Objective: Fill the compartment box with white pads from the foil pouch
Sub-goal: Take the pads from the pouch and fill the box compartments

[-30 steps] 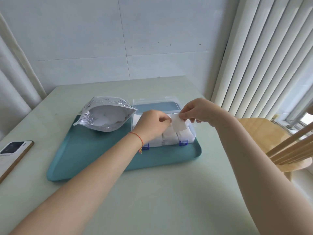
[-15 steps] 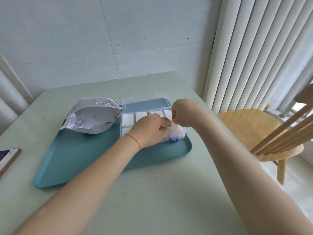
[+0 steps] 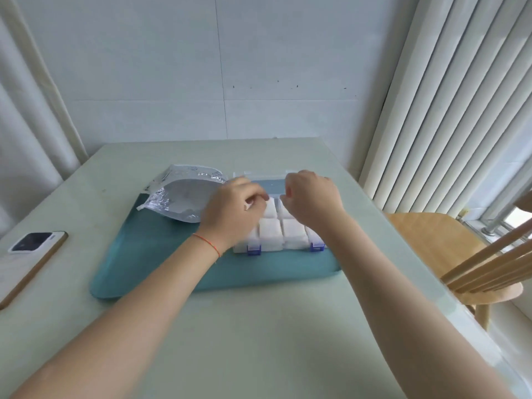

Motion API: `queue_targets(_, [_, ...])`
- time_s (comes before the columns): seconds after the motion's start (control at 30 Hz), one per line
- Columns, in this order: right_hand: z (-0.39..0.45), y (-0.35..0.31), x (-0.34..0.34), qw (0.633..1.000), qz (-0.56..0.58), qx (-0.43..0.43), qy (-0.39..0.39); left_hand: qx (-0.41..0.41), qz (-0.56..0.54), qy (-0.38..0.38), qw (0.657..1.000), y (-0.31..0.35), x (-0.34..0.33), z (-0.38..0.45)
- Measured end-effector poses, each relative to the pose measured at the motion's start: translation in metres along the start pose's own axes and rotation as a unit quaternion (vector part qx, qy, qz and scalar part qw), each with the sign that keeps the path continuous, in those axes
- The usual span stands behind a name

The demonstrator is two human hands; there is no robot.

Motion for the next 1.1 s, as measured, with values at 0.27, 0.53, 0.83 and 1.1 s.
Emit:
queue_targets(0.27, [0.019,-0.137,-0.023,0.978,0.188,0.085,-0.027,0.075,0.203,0.197,0.956,-0.098,0.119,-0.043])
queue_targets(0.53, [0.043,-0.159,-0.056,0.981,0.184,-0.008,-0.064,0.141,0.076,0.102,0.982,-0.123,0.117,-0.040])
queue_targets(0.83, [0.080,-0.149,-0.078,0.963,0.224,-0.122,-0.085,0.133,0.026,0.108,0.985,-0.120,0.113,-0.022])
queue_targets(1.1, [0.101,-0.149,-0.089,0.972,0.175,-0.126,-0.092,0.159,-0.004,0.141,0.977,-0.133,0.114,-0.017])
Point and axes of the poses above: each hand's wrist, its own z-axis towards the middle knuckle, its own x-axis out of the back of the hand, y = z × x, the point moved 8 cm from there along z, towards the middle knuckle, and after that the axes turned 1 degree about x, right-handed, at the moved point
